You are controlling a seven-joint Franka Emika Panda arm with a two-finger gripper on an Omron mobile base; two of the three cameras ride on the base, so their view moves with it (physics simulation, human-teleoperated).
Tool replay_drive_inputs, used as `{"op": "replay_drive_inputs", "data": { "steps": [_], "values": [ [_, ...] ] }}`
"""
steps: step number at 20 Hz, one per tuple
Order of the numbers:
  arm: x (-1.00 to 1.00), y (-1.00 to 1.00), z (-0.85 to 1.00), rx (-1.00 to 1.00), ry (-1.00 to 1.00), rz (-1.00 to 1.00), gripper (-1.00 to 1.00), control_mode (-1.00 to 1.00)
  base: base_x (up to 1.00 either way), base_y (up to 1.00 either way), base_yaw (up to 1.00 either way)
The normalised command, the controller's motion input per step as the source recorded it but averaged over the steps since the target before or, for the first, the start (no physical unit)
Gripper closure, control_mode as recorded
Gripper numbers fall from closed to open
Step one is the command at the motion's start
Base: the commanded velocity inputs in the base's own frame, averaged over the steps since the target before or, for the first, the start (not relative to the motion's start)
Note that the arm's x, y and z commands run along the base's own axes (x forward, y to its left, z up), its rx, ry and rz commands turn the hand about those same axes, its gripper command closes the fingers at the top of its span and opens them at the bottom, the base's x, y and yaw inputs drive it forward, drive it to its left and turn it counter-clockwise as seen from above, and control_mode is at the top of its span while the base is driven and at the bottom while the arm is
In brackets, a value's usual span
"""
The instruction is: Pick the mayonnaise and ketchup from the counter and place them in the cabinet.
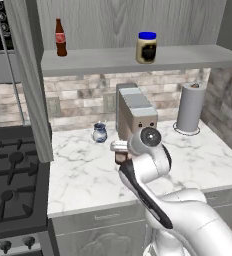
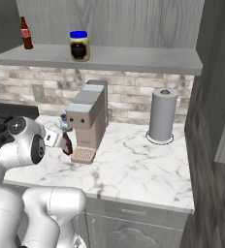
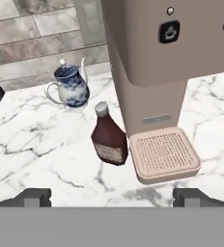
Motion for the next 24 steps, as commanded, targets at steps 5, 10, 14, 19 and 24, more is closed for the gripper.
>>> {"op": "replay_drive_inputs", "data": {
  "steps": [5, 10, 14, 19, 24],
  "values": [
    [0.21, 0.0, 0.0, 0.0, 0.03, 0.07, -1.0, -1.0, 0.0, 0.0, 0.0],
    [0.24, 0.05, -0.08, 0.0, 0.05, 0.05, -1.0, -1.0, 0.0, 0.0, 0.0],
    [0.19, 0.06, -0.12, 0.0, 0.09, 0.03, -1.0, -1.0, 0.0, 0.0, 0.0],
    [0.17, 0.05, -0.18, 0.0, 0.11, 0.02, -1.0, -1.0, 0.0, 0.0, 0.0],
    [0.16, 0.0, -0.03, -0.02, 0.04, 0.02, -1.0, -1.0, 0.0, 0.0, 0.0]
  ]
}}
